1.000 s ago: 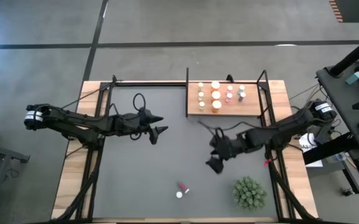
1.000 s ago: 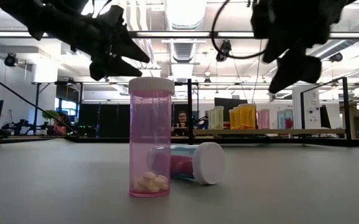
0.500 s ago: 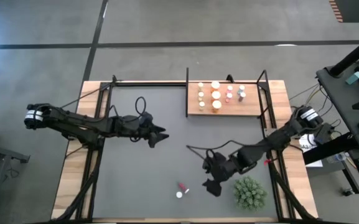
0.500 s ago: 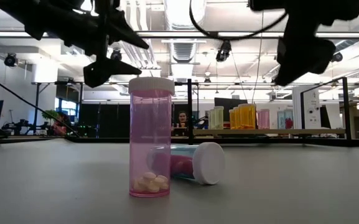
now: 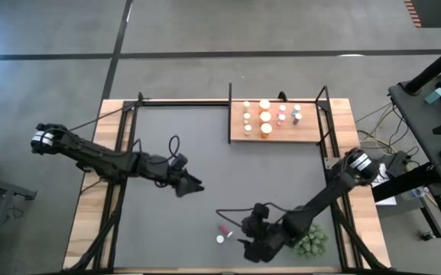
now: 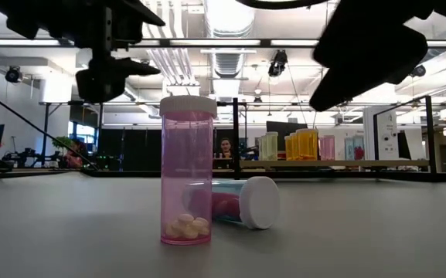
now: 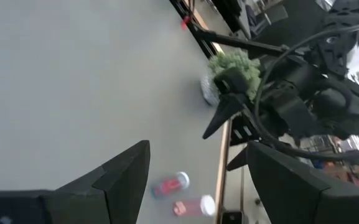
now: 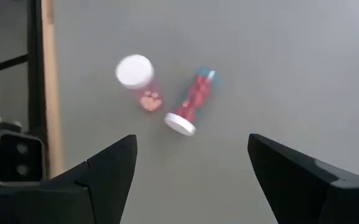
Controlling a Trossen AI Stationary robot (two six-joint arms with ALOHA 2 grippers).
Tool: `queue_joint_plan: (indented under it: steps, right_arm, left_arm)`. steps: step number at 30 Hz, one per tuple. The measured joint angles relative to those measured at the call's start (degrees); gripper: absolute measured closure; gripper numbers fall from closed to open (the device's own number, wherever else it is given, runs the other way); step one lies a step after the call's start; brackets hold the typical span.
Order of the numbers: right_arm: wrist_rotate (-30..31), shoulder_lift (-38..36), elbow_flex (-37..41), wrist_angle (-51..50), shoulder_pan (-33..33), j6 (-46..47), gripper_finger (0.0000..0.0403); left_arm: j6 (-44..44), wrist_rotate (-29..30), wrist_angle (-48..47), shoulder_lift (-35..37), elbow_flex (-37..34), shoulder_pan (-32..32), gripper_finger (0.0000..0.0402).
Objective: Pick and place medicine bottles onto shelf by color
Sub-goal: Put the blue medicine bottle on the shelf aligned with the other blue medicine bottle
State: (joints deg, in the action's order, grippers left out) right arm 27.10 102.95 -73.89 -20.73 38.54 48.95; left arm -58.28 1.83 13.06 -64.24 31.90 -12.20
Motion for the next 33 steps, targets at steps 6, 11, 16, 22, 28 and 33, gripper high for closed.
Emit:
queue_joint_plan:
  steps: [6, 11, 16, 22, 28, 33]
  right_arm:
    - [0.16, 5.45, -5.97, -0.01, -0.02, 1.50, 0.0106]
    - [4.27, 9.64, -8.57, -1.00, -0.02, 3.70, 0.0106]
    - [5.48, 13.91, -10.74, -1.86, -0.17, 9.80, 0.0111]
    - [8.48, 17.45, -13.05, -1.75, -0.17, 12.86, 0.0121]
    - [9.59, 19.94, -13.18, -2.38, -0.17, 14.87, 0.0133]
    - [9.70, 20.24, -13.27, -2.72, -0.27, 15.22, 0.0145]
  left_arm:
    - [0.06, -0.37, 0.02, 1.62, 0.00, -2.13, 0.0151]
    - [0.37, -1.55, -0.01, 4.59, 0.00, -4.15, 0.0151]
    - [0.60, -1.64, -0.03, 7.52, 0.00, -5.75, 0.0151]
    - [3.55, -1.63, -0.40, 9.80, 0.00, -5.89, 0.0151]
    - [3.62, -1.60, -0.40, 9.93, -0.02, -5.89, 0.0151]
    - [3.65, -1.11, -0.40, 9.89, -0.02, -5.89, 0.0151]
